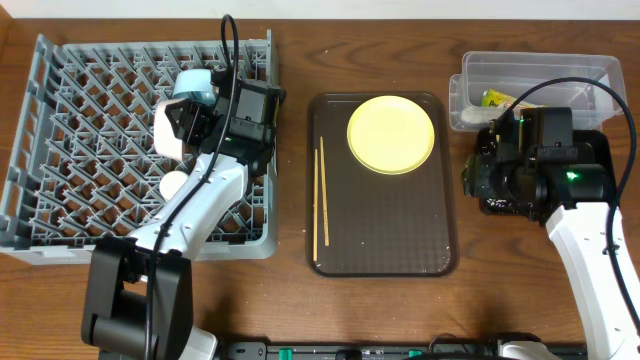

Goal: Sort waste into correct bins and load items into the dishwasher rack
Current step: 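Push the white plate down into the rack slots and release it, then move the left gripper to the chopsticks on the brown tray and grasp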

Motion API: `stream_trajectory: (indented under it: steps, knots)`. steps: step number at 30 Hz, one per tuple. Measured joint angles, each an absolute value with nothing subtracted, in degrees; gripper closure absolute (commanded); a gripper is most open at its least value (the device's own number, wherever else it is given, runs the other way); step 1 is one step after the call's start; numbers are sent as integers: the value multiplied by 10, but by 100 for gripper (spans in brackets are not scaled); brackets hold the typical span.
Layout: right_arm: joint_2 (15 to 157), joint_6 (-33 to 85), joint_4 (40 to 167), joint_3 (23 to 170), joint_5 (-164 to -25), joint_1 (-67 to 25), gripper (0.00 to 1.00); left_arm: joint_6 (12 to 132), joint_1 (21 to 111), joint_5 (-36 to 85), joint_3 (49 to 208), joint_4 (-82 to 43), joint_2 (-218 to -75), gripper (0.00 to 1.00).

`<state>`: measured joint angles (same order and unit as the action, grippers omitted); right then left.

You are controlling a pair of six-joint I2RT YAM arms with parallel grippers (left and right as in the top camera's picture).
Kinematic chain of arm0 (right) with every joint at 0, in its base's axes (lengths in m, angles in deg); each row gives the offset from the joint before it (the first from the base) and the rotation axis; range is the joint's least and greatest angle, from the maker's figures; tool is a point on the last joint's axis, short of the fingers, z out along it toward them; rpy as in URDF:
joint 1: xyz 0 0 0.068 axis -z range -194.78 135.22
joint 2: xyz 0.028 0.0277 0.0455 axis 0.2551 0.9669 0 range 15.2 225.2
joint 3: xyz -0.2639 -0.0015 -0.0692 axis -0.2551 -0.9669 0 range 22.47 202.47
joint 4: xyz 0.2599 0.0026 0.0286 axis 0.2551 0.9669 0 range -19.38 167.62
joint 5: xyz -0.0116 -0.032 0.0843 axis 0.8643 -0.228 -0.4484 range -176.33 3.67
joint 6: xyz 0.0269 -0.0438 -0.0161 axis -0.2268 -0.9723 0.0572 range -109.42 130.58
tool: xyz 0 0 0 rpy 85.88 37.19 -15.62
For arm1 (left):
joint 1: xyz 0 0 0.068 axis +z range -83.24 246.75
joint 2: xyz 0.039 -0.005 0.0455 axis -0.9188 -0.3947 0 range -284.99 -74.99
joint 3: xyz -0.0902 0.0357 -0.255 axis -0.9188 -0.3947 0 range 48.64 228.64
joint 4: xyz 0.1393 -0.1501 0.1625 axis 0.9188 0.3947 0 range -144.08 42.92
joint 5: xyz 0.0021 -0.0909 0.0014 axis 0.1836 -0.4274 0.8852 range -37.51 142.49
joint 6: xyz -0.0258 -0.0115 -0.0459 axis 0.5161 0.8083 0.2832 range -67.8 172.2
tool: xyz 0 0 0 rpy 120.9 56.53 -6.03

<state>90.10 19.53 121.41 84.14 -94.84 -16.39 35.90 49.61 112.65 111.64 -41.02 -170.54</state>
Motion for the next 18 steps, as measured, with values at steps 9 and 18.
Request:
stream_trajectory:
  steps: [9,18]
  knots:
    - [901,195,1214,841,-949,-164,42,383,494,1115,1116,-410,-1705,38]
    - [901,195,1215,841,-949,-164,42,383,443,1013,1116,-407,-1643,37]
